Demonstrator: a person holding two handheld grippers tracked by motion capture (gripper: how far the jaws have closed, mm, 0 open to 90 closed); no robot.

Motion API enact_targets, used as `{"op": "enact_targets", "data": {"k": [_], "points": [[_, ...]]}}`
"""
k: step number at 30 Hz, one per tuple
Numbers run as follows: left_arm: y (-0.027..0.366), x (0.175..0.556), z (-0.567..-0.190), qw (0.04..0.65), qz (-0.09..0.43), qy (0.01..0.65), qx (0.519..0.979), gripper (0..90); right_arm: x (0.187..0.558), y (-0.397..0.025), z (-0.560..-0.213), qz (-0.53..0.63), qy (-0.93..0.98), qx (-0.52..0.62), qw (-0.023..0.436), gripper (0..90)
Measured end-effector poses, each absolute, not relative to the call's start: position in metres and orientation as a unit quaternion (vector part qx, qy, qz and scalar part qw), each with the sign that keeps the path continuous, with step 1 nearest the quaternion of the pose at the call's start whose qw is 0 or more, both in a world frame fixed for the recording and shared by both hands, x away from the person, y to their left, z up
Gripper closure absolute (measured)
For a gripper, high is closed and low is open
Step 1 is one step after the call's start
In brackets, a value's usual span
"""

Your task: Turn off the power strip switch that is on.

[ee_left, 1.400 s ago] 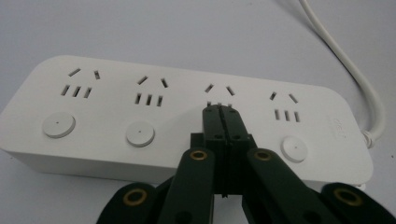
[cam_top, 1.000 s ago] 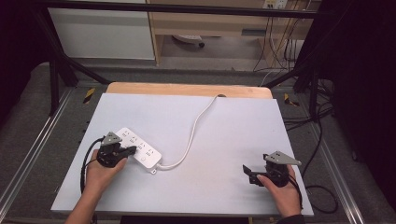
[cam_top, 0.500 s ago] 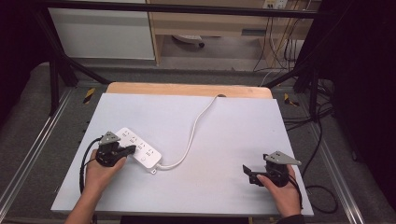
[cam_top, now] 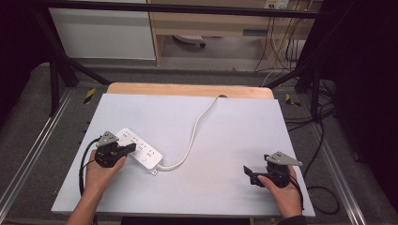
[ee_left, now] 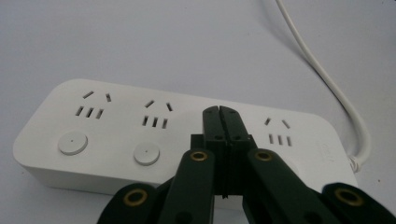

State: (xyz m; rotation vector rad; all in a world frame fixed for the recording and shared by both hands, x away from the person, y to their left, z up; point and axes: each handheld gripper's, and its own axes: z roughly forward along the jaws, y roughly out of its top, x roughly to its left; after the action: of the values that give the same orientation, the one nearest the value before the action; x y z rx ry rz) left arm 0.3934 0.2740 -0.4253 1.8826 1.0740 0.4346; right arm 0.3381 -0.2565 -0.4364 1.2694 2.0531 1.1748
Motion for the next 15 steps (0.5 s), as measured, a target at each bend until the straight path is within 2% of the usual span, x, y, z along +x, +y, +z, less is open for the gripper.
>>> {"op": "enact_targets", "data": {"k": [2, 8, 10, 15], "points": [[0.2742, 0.3928, -0.424, 0.459, 0.178, 0.432, 0.756, 90.0, 0.3381, -0.2565, -0.4364, 0.426, 0.745, 0.46, 0.226, 5.7], [0.2727, 0.3927, -0.4211, 0.473, 0.187, 0.431, 0.745, 69.8, 0.3383, -0.2563, -0.4366, 0.425, 0.746, 0.46, 0.226, 5.7], [0.2728, 0.3929, -0.4207, 0.478, 0.187, 0.43, 0.743, 66.2, 0.3383, -0.2564, -0.4366, 0.425, 0.746, 0.46, 0.226, 5.6], [0.2731, 0.3946, -0.4202, 0.497, 0.177, 0.436, 0.729, 46.9, 0.3383, -0.2565, -0.4366, 0.425, 0.746, 0.46, 0.225, 5.6]]}}
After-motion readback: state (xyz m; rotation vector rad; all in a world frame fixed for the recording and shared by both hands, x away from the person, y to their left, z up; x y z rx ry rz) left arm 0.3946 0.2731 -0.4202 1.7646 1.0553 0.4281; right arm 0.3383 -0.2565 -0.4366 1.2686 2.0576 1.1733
